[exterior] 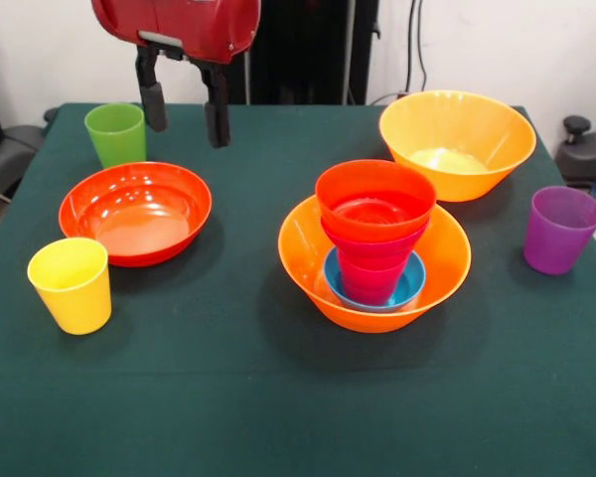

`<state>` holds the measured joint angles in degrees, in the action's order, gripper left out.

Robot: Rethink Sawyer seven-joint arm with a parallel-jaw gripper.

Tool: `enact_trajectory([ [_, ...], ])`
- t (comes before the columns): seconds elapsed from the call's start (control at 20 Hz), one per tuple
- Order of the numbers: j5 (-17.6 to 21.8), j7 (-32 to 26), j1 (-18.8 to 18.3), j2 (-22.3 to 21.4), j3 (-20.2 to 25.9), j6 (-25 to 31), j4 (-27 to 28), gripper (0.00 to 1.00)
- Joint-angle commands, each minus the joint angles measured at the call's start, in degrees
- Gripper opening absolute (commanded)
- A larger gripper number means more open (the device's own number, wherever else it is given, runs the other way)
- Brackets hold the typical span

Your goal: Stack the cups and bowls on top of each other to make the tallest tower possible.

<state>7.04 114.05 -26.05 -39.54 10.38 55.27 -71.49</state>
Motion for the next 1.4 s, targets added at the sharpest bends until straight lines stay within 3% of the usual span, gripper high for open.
enact_trajectory([
  [0.05, 3.3, -21.5, -4.6, -2.0, 8.4, 0.3, -3.8, 1.0],
  [0.85, 7.2, -18.9, -4.3, 1.5, 10.5, 2.9, -0.3, 1.0],
  [1.1, 9.1, -18.1, -4.6, 3.9, 11.3, -2.1, -0.3, 1.0],
  [1.4, 11.9, -19.9, -5.2, 5.6, 13.3, -3.4, -0.3, 1.0],
])
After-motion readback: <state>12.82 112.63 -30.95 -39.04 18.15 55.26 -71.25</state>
